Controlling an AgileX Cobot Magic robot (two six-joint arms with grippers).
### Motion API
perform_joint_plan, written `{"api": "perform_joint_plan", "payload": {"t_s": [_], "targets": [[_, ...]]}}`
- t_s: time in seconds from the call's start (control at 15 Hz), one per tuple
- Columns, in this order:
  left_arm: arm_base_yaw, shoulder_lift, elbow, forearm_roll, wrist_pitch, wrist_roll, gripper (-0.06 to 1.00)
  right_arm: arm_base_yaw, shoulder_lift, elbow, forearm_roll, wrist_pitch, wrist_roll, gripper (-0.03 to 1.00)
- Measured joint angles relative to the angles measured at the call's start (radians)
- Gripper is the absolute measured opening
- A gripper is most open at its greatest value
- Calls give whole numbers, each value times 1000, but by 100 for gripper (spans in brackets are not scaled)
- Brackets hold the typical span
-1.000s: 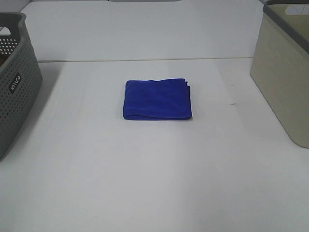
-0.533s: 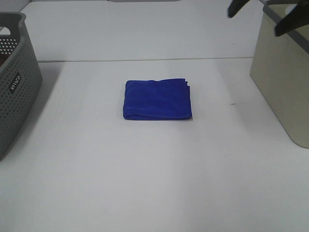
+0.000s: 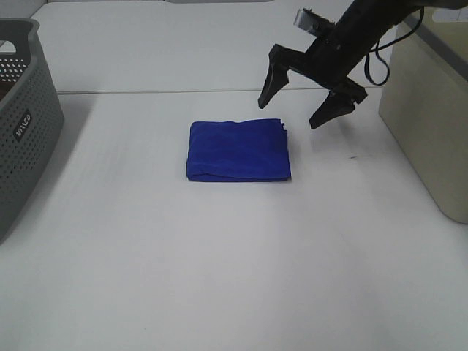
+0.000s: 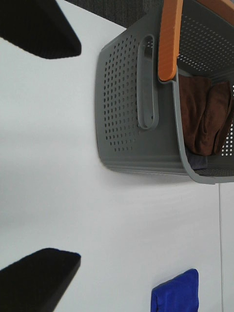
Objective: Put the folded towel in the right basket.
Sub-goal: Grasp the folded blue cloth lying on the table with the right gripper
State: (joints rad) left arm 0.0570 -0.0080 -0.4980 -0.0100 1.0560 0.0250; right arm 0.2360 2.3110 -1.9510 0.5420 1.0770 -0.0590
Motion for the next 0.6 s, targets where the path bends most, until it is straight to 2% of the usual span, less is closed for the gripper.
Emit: {"api": "perform_joint_plan", "payload": {"t_s": [0.2, 0.6], "targets": [[0, 0, 0, 0, 0, 0, 98, 0, 102, -58, 0, -6, 0, 96], [0, 0, 0, 0, 0, 0, 98, 0, 181, -65, -19, -72, 1, 96]]}}
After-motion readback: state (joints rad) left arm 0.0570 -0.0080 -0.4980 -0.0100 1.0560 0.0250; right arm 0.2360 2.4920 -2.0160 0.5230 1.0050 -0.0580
